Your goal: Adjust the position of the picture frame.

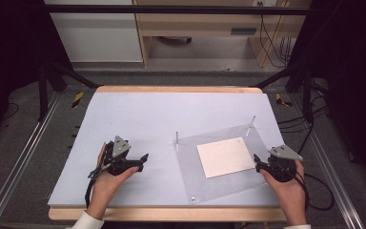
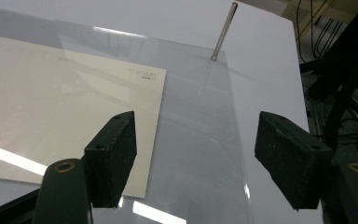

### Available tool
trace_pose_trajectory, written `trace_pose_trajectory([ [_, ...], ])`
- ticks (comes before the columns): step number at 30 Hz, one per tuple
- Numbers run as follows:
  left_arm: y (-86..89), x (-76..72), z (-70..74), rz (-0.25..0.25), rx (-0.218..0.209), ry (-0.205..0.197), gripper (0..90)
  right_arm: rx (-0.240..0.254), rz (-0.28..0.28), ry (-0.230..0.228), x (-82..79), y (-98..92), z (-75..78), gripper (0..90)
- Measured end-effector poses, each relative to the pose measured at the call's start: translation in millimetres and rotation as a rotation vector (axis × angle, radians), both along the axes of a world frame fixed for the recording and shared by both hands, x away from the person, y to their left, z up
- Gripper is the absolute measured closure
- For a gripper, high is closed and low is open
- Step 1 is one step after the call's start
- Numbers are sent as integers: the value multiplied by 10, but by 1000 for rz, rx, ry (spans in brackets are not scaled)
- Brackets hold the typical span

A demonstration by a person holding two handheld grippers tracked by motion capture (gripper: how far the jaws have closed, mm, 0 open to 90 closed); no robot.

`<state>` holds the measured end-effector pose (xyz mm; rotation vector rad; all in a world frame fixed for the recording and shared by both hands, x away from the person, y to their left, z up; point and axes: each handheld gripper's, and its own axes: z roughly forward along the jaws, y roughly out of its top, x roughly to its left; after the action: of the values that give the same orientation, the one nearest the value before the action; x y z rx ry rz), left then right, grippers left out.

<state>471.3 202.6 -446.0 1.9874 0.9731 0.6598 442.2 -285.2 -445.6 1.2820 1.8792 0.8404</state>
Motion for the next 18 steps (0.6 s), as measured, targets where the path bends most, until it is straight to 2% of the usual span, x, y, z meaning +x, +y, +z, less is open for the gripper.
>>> trace_pose_trajectory([
  [5,-32,-9,-19,-5,20,16,125,-9,15,8,19,-18,37,333],
  [7,-39,3,-22,-8,36,33,129,-5,19,34,22,-44,32,340],
  [9,-60,27,2,-17,58,51,146,-25,23,96,53,-73,49,342],
  [11,-102,56,61,-38,83,69,147,-32,24,103,67,-77,71,342],
  [12,-134,73,90,-46,91,70,146,-38,24,119,108,-81,140,341],
  [13,-173,94,116,-55,94,72,146,-38,24,119,108,-81,140,341],
  [14,-211,121,142,-61,93,78,152,-34,36,132,182,-76,209,350],
  [16,-303,174,188,-76,113,74,156,-40,41,141,226,-70,238,369],
  [17,-352,204,201,-89,117,72,166,-58,62,156,342,-70,282,395],
  [18,-399,232,212,-99,114,71,166,-58,62,156,342,-70,282,395],
])
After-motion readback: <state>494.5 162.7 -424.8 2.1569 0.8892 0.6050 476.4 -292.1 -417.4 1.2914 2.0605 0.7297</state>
